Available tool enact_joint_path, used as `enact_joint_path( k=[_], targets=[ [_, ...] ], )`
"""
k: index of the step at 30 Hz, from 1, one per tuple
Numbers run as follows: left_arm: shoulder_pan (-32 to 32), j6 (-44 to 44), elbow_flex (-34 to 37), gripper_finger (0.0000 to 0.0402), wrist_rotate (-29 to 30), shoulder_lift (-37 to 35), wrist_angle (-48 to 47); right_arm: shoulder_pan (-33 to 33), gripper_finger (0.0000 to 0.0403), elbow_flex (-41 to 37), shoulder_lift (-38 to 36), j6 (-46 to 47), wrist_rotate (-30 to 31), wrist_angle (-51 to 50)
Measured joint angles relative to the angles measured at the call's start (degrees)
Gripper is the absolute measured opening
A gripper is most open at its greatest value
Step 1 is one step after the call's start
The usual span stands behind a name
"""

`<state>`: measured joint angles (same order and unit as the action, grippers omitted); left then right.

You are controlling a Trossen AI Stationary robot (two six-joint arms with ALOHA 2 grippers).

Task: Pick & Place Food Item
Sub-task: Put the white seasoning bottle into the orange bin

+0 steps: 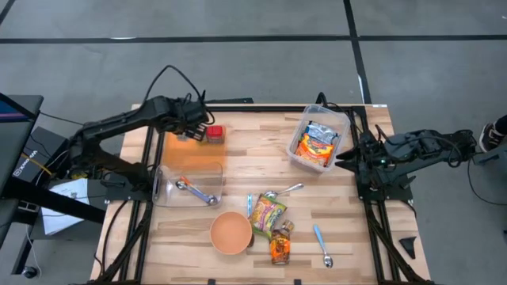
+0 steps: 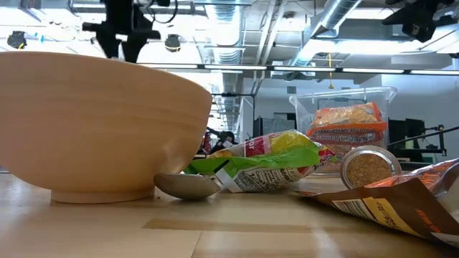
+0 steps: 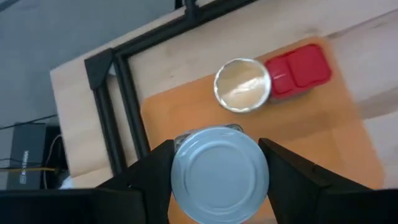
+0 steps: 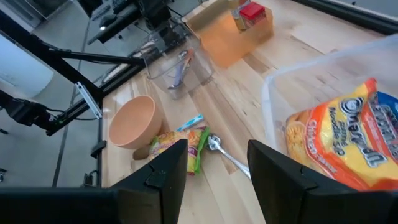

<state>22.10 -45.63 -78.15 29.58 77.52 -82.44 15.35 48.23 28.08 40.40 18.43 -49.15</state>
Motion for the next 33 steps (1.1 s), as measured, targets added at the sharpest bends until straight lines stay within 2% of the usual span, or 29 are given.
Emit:
enact_joint_path(
  k=[10,17,23,33],
  targets=[
    [9.07,0.21,20.48,0.0197,-4.43,-9.23,17.61,-0.01,0.0163,-0.02,0.0,3.14,-0.01,-1.06],
    [14.05,0.6,30.9,0.0197,-7.19,-14.36,28.56,0.0,0.0163,-0.02,0.02,5.75,-0.04,-1.47],
    [16.86,3.27,35.02,0.0197,-8.66,-14.42,36.5,-0.01,0.0163,-0.02,0.02,7.8,0.05,-1.48],
    [23.44,12.09,35.3,0.0197,-12.04,-10.89,42.22,-0.01,0.0163,-0.02,0.13,10.74,1.34,-1.46]
  ],
)
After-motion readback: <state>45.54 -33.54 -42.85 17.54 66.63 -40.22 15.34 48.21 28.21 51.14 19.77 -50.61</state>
